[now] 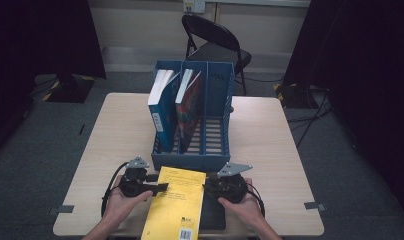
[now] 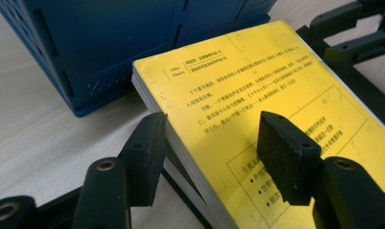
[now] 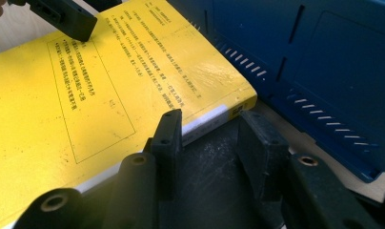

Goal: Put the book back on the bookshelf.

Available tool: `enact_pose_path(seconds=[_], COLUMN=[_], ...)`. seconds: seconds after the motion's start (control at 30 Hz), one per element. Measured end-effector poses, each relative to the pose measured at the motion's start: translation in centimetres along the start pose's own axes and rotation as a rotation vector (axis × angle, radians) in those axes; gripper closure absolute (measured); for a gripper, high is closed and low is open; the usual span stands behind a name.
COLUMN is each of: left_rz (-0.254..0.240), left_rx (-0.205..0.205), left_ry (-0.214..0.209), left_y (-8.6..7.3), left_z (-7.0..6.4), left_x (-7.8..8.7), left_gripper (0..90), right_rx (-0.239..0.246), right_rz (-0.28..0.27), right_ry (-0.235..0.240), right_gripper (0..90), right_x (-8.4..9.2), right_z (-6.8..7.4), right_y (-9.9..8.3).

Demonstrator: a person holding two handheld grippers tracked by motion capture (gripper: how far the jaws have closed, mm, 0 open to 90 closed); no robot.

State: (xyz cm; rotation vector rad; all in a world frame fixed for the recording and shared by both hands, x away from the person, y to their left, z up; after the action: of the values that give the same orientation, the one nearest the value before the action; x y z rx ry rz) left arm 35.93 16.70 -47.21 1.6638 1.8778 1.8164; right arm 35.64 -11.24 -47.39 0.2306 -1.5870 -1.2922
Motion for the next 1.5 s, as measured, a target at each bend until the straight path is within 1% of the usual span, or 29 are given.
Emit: enact_pose_path(seconds=[0.1, 0.23, 0.27, 0.33, 0.37, 0.43, 0.47, 0.53, 0.57, 0.6, 0.63, 0.67, 0.7, 0.73, 0.77, 0.87, 0.9, 0.93, 0.97, 1.07, 1.13, 1.17, 1.2, 1.27, 1.33, 1.37, 1.4, 1.43, 1.5], left_rz=[-0.008, -0.001, -0.002, -0.020, -0.029, -0.031, -0.042, -0.057, -0.069, -0.073, -0.066, -0.047, -0.025, -0.023, -0.022, -0.019, -0.023, -0.022, -0.020, -0.010, -0.008, -0.020, -0.014, -0.002, -0.016, -0.018, -0.022, -0.028, -0.036], left_rx=[0.011, 0.028, 0.043, 0.097, 0.104, 0.099, 0.111, 0.106, 0.110, 0.127, 0.132, 0.129, 0.111, 0.091, 0.113, 0.119, 0.133, 0.150, 0.157, 0.154, 0.131, 0.127, 0.128, 0.128, 0.158, 0.162, 0.157, 0.140, 0.136], left_ry=[-0.005, -0.018, -0.024, -0.052, -0.066, -0.068, -0.075, -0.090, -0.108, -0.142, -0.173, -0.203, -0.201, -0.170, -0.174, -0.183, -0.189, -0.212, -0.222, -0.251, -0.261, -0.273, -0.288, -0.290, -0.313, -0.317, -0.318, -0.317, -0.313], left_y=[-0.1, -0.1, 0.0, 0.0, 0.0, 0.1, 0.1, 0.2, 0.2, 0.3, 0.2, 0.1, -0.1, -0.3, -0.3, -0.3, -0.3, -0.3, -0.2, 0.2, 0.6, 0.9, 1.1, 1.3, 1.1, 1.0, 1.0, 1.0, 1.0], left_z=[0.1, 0.2, 0.3, 0.9, 0.9, 0.9, 0.8, 0.7, 0.7, 0.6, 0.5, 0.1, -0.4, -0.7, -1.0, -0.8, -0.7, -0.5, -0.6, -1.0, -1.5, -1.9, -2.1, -2.1, -1.9, -1.8, -1.8, -1.9, -2.1], left_x=[0.0, 0.0, 0.1, 0.4, 0.5, 0.5, 0.6, 0.9, 1.0, 1.2, 1.2, 1.0, 0.7, 0.6, 0.6, 0.6, 0.5, 0.4, 0.3, -0.5, -0.8, -0.9, -1.1, -1.4, -1.4, -1.3, -1.2, -1.1, -1.1], left_gripper=[42.5, 43.7, 45.1, 52.5, 54.2, 54.1, 53.7, 53.7, 54.1, 55.0, 57.0, 57.8, 56.9, 54.5, 54.5, 53.4, 54.5, 54.9, 55.0, 58.9, 67.8, 70.1, 72.3, 75.1, 78.0, 80.0, 80.9, 81.1, 81.3], right_rx=[-0.001, -0.005, -0.005, -0.007, -0.011, -0.016, -0.014, -0.015, -0.013, -0.012, -0.013, -0.012, -0.013, -0.015, -0.016, -0.015, -0.014, -0.015, -0.018, -0.022, -0.022, -0.016, -0.012, -0.012, -0.023, -0.021, -0.017, -0.017, -0.026], right_rz=[-0.001, -0.004, -0.005, -0.008, -0.010, -0.012, -0.011, -0.013, -0.013, -0.013, -0.013, -0.013, -0.013, -0.013, -0.013, -0.014, -0.015, -0.015, -0.014, -0.012, -0.007, -0.003, 0.002, 0.006, 0.008, 0.004, 0.003, 0.002, 0.001], right_ry=[0.001, 0.001, 0.001, 0.004, 0.005, 0.007, 0.008, 0.007, 0.007, 0.007, 0.007, 0.007, 0.008, 0.007, 0.007, 0.007, 0.007, 0.007, 0.009, 0.009, 0.009, 0.001, -0.010, -0.014, 0.004, 0.010, 0.009, 0.015, 0.028], right_gripper=[61.1, 61.0, 61.0, 61.0, 61.0, 61.0, 60.9, 60.9, 60.7, 60.5, 60.5, 60.5, 60.3, 60.2, 60.1, 60.2, 60.0, 59.6, 59.1, 57.1, 56.1, 55.1, 54.7, 48.0, 44.8, 44.5, 43.2, 41.8, 37.6], right_x=[0.0, 0.0, 0.0, 0.0, 0.0, 0.0, 0.0, 0.0, 0.0, 0.0, 0.0, 0.0, 0.0, 0.0, 0.0, 0.0, 0.0, 0.0, 0.0, 0.0, 0.0, 0.0, 0.0, 0.0, 0.1, 0.2, 0.3, 0.3, 0.4], right_z=[0.0, 0.0, 0.0, -0.1, -0.1, -0.1, -0.1, -0.1, -0.1, -0.1, -0.1, -0.1, -0.1, -0.2, -0.1, -0.1, -0.2, -0.2, -0.2, -0.3, -0.3, -0.3, -0.2, -0.2, -0.2, 0.0, 0.1, 0.2, 0.2], right_y=[0.0, -0.1, -0.1, -0.1, -0.1, -0.2, -0.2, -0.2, -0.2, -0.2, -0.2, -0.2, -0.2, -0.2, -0.2, -0.2, -0.2, -0.2, -0.2, -0.2, -0.1, -0.1, 0.0, 0.0, 0.0, 0.0, -0.1, -0.1, -0.1])
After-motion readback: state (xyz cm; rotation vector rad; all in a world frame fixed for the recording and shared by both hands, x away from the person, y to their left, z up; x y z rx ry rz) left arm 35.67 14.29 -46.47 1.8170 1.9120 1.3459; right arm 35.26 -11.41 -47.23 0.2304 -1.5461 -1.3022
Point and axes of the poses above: each handheld gripper's, and its own axes: x roughly backward along the jaws, y roughly out of its top, z roughly to its left, the point moved 3 cm from there along -x, roughly forward along the jaws, and after that the axes turned 4 degrees about -z, right-handed, at the moved point
